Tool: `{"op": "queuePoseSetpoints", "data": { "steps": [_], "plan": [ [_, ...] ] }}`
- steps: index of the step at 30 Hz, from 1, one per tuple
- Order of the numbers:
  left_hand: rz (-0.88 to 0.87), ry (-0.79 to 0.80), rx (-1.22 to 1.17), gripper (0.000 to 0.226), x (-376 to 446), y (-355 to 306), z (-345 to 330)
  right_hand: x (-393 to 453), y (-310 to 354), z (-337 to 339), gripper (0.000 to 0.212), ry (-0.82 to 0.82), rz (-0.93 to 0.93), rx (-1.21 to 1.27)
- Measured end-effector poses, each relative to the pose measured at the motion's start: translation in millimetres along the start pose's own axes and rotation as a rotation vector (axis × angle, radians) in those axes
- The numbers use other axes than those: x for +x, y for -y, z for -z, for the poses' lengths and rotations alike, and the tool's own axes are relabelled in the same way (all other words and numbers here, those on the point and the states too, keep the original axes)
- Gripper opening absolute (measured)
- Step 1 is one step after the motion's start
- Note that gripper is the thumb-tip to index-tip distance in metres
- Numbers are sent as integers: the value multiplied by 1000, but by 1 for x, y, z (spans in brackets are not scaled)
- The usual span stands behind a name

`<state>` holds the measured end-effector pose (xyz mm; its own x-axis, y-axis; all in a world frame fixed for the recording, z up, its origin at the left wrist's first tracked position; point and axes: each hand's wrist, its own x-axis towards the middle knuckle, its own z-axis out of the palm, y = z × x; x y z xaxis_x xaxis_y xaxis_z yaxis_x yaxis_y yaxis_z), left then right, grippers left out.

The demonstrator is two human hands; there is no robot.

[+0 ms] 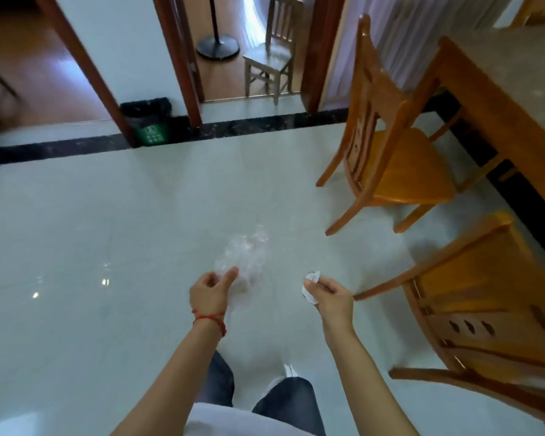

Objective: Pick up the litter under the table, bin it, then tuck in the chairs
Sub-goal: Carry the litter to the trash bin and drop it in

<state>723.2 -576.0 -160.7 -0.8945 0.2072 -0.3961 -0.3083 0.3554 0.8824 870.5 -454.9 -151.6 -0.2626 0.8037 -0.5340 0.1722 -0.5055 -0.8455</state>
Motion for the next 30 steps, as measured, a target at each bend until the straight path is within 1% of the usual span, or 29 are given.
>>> {"op": "queuePoseSetpoints", "data": {
  "steps": [7,10,15,17,19,21,24,27,28,29,30],
  "plan": [
    [27,-177,-95,47,48,-5,90,-12,-3,-109,11,188,-35,-70],
    [41,-228,-125,47,75,-7,127,-17,-5,-157,8,229,-47,-79],
    [44,-255,-152,45,128,-15,180,-20,-5,-231,3,251,-45,-69],
    [36,-258,-158,43,148,-19,196,-20,-2,-256,9,276,-30,-72],
    [38,-260,-180,38,167,-24,210,-20,2,-280,16,295,-16,-73],
    [45,-267,-199,35,185,-29,219,-16,4,-299,10,290,-14,-71],
    [53,-265,-199,36,212,-35,226,-6,11,-323,15,295,-11,-70],
    [62,-275,-212,37,239,-45,225,11,21,-347,11,296,-10,-87],
    [68,-278,-218,37,249,-49,224,18,26,-357,5,295,-22,-96],
    [73,-284,-218,37,259,-54,223,26,31,-367,6,290,-30,-100],
    [76,-293,-218,38,271,-59,221,35,36,-378,13,291,-32,-108]
  ]
}}
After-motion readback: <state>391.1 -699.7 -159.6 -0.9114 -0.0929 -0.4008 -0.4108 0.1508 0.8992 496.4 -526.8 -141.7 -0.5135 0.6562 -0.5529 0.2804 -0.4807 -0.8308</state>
